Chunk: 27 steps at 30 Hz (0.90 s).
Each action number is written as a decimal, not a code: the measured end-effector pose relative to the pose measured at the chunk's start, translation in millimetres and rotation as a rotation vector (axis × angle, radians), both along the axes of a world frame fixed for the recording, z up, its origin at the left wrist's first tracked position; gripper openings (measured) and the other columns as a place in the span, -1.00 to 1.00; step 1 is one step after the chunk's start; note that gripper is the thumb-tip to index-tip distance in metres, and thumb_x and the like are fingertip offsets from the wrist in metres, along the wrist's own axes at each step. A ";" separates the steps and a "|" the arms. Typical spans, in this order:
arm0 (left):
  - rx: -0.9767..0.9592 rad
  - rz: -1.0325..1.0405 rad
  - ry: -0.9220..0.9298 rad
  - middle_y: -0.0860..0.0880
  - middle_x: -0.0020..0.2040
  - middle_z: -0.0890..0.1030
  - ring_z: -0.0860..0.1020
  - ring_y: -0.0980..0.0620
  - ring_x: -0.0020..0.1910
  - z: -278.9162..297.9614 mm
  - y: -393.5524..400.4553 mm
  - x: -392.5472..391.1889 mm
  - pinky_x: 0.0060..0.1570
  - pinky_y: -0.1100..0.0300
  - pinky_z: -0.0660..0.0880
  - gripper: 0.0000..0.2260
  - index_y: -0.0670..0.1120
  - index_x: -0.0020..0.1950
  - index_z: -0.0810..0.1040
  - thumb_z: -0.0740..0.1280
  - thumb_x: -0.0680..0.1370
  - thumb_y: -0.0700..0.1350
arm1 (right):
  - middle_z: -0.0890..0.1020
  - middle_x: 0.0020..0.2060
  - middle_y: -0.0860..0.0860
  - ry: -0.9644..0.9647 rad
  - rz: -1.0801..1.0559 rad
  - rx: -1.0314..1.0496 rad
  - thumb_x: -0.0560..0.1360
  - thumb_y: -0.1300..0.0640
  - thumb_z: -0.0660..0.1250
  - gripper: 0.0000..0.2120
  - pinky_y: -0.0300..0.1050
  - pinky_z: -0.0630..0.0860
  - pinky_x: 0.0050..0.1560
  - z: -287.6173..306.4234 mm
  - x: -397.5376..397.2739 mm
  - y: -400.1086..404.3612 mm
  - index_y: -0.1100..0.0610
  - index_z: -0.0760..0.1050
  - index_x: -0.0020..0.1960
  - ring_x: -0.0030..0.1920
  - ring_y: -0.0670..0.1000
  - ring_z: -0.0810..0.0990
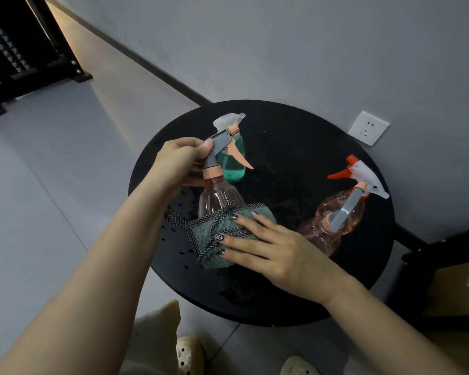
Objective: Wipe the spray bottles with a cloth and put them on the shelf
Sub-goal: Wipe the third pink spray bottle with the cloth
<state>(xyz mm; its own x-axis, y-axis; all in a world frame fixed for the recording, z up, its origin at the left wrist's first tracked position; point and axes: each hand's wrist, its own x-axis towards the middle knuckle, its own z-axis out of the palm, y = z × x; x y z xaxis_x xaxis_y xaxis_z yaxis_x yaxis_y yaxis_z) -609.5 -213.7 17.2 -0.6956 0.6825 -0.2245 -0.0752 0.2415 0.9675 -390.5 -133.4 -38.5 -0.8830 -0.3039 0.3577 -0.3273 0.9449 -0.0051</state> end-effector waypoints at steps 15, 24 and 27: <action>0.044 -0.086 -0.021 -0.06 -0.36 0.58 0.54 0.04 -0.40 -4.0 8.6 20.9 -0.31 0.21 0.50 -0.80 -0.13 -0.28 0.54 0.33 0.53 -0.10 | 0.39 0.39 0.01 -0.056 -0.234 -0.391 0.53 0.27 0.11 -0.58 -0.01 0.27 0.41 11.1 -15.5 -4.4 0.15 0.40 0.36 0.46 0.07 0.22; -0.009 -0.069 0.013 -0.02 -0.28 0.61 0.59 0.06 -0.33 -3.5 7.7 17.0 -0.28 0.11 0.57 -0.81 -0.05 -0.24 0.53 0.29 0.55 -0.04 | 0.47 0.33 0.02 -0.044 0.027 -0.038 0.49 0.36 0.30 -0.59 0.07 0.33 0.37 -1.6 11.9 -4.1 0.15 0.46 0.32 0.42 0.13 0.31; -0.015 -0.080 0.024 -0.02 -0.28 0.60 0.58 0.09 -0.38 -2.7 10.4 22.4 -0.36 0.19 0.55 -0.81 -0.06 -0.24 0.53 0.29 0.56 -0.06 | 0.46 0.34 0.04 -0.038 -0.022 -0.101 0.49 0.38 0.25 -0.58 0.06 0.35 0.36 4.7 9.3 -2.4 0.16 0.45 0.33 0.42 0.13 0.31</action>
<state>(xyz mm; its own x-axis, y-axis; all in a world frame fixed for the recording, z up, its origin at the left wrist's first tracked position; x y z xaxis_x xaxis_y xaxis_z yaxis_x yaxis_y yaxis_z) -587.0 -203.3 14.4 -0.6443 0.7327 -0.2190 -0.0325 0.2599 0.9651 -381.2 -135.8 -33.7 -0.9026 -0.2484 0.3515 -0.3043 0.9458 -0.1131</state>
